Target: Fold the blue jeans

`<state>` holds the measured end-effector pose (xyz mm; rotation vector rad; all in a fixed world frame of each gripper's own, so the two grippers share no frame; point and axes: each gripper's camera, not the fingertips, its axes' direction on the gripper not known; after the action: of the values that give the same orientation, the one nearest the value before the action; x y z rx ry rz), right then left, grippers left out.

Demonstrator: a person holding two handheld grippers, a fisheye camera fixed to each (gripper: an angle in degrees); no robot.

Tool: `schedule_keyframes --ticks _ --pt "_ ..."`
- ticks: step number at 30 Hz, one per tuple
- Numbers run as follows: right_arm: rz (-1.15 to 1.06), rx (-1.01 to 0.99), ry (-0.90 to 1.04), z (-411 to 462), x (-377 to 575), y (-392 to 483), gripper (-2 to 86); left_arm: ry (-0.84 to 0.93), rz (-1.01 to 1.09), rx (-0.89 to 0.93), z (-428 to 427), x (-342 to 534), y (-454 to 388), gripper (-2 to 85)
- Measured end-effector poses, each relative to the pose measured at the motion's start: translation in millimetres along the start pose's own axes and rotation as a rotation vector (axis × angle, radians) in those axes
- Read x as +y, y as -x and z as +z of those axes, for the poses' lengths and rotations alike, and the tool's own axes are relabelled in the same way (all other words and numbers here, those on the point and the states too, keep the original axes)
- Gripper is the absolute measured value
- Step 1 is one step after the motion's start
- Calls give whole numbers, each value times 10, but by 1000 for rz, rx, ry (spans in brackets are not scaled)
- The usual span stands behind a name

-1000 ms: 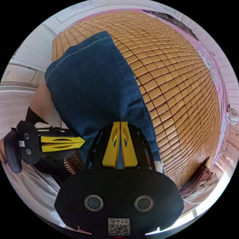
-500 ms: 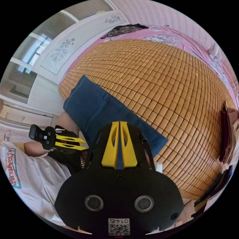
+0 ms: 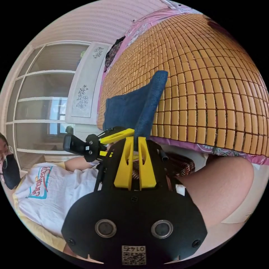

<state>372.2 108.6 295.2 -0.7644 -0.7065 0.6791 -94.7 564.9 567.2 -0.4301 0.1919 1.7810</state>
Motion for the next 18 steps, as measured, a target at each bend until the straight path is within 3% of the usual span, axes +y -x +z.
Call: schedule_keyframes --ticks 2,4,8,10,14,18 --pt "-39 13 -65 -129 101 -22 21 17 -36 -1 -50 -56 29 72" --pt "-90 -118 -184 -356 244 -275 30 29 -56 16 -72 -51 56 55" --pt "43 -24 -210 -324 265 -810 110 36 -23 21 -169 -29 -21 52" --pt "127 -69 -220 -128 185 -1087 129 57 14 28 -200 -25 -72 52" --pt "269 -216 -251 40 124 -1475 61 68 37 15 -339 -41 -92 50" --pt "281 -387 -431 -301 323 -1742 23 -31 31 79 -536 -261 39 42"
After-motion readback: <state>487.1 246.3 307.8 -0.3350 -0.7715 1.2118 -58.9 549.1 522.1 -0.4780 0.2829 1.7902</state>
